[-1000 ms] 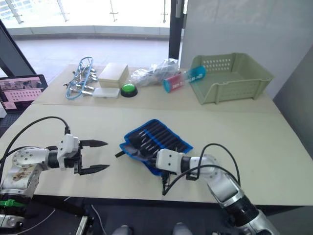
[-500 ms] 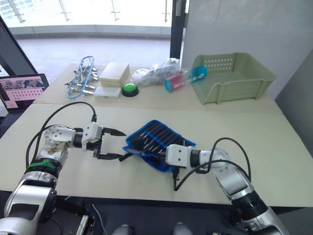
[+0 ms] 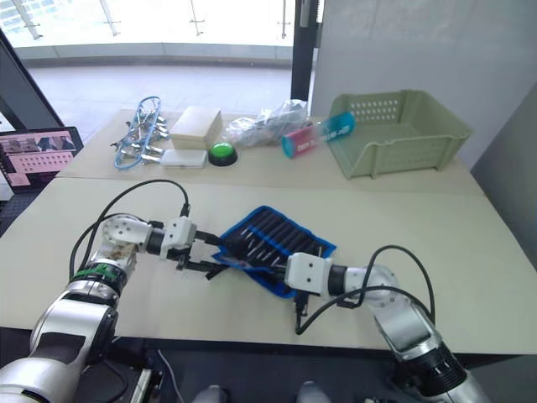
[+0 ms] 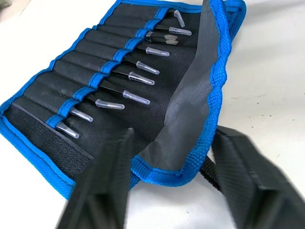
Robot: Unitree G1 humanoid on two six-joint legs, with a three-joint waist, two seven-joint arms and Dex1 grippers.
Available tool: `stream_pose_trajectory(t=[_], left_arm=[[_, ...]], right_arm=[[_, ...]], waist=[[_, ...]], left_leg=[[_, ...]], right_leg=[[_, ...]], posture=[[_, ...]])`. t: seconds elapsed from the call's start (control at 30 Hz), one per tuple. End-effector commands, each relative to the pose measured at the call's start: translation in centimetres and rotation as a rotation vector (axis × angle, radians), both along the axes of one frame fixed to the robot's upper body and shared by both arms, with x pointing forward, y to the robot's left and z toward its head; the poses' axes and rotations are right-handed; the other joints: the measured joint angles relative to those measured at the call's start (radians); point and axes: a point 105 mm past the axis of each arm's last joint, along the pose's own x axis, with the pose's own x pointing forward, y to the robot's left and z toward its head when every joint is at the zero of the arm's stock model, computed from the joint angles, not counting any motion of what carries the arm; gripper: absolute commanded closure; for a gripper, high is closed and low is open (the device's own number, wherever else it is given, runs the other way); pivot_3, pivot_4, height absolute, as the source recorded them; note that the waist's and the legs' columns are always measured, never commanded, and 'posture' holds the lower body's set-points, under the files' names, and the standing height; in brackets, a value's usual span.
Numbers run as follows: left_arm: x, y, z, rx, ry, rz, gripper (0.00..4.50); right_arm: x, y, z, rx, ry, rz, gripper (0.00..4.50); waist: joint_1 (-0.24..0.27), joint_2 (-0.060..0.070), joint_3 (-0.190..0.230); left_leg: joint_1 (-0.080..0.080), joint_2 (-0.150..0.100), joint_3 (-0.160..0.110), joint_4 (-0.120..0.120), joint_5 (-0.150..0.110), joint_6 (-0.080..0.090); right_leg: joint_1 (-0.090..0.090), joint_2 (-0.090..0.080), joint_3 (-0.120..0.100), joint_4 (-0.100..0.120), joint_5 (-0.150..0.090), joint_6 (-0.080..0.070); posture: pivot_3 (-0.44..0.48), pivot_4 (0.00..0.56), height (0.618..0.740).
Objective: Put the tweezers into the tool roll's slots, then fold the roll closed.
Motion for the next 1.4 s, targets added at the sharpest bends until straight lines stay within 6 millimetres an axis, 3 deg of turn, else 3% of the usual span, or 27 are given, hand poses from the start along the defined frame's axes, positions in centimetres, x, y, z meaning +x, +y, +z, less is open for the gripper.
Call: stream_pose_trajectory(t=[0.03, 0.13, 0.5, 0.83, 0.97, 1.13, 1.33, 1.4], left_arm=[[0.3, -0.5, 1.2, -0.01, -0.025, -0.028, 3.48], [0.2, -0.4, 1.1, 0.01, -0.016, -0.032, 4.48], [-0.2, -0.1, 0.7, -0.004, 0.044, -0.022, 4.48], [-0.6, 0.7, 1.7, -0.07, 0.074, 0.002, 4.48], [-0.9, 1.8, 0.7, -0.009, 0.09, 0.03, 4.48], [-3.3, 2.8, 0.1, 0.029, 0.166, 0.029, 4.48], [-8.0, 1.0, 0.2, 0.002, 0.331, 0.055, 4.48], [-8.7, 0.4, 0.6, -0.055, 0.388, 0.101, 4.48]], right_arm=[[0.0, -0.3, 1.1, 0.015, -0.044, -0.032, 4.5], [0.0, -0.3, 1.0, 0.014, -0.041, -0.041, 4.5], [0.6, -0.6, 0.5, -0.019, -0.07, -0.094, 4.5], [0.5, -0.1, 0.6, -0.013, -0.055, -0.069, 4.5], [0.8, 0.1, 0.6, -0.002, -0.051, -0.071, 4.5], [0.9, 0.3, 0.0, -0.061, -0.09, -0.029, 4.5], [0.9, 0.4, 0.4, -0.071, -0.144, 0.025, 4.5], [1.2, 0.2, 0.1, -0.097, -0.154, 0.029, 4.5]], waist=[[0.0, 0.0, 0.0], [-0.002, 0.0, 0.0], [-0.003, 0.0, 0.0], [-0.003, 0.0, 0.0], [-0.006, 0.0, 0.0], [-0.007, 0.0, 0.0], [-0.003, 0.001, 0.001], [-0.002, 0.001, 0.001]], left_leg=[[0.0, 0.0, 0.0, 0.0, 0.0, 0.0], [0.0, 0.0, 0.0, 0.0, 0.0, 0.0], [0.0, 0.0, 0.0, 0.0, 0.0, 0.0], [0.0, 0.0, 0.0, 0.001, 0.0, 0.0], [0.001, 0.0, 0.0, 0.001, 0.0, 0.0], [0.002, 0.0, 0.0, 0.001, 0.0, 0.0], [0.003, 0.001, 0.0, 0.001, 0.0, 0.0], [0.003, 0.001, 0.0, 0.001, 0.0, 0.0]], right_leg=[[0.0, 0.0, 0.0, 0.0, 0.0, 0.0], [0.0, 0.0, 0.0, 0.0, 0.0, 0.0], [0.0, 0.0, 0.0, 0.001, 0.0, 0.0], [0.0, 0.0, 0.0, 0.003, 0.0, 0.0], [0.0, 0.0, 0.0, 0.003, 0.0, 0.0], [0.0, 0.0, 0.0, 0.005, 0.0, 0.0], [0.0, 0.0, 0.0, 0.007, 0.0, 0.0], [0.001, 0.0, 0.0, 0.007, 0.0, 0.0]], posture=[[0.0, 0.15, 0.74], [0.0, 0.15, 0.74], [0.0, 0.15, 0.74], [0.0, 0.15, 0.74], [0.0, 0.15, 0.74], [0.0, 0.15, 0.74], [0.0, 0.15, 0.74], [0.0, 0.15, 0.74]])
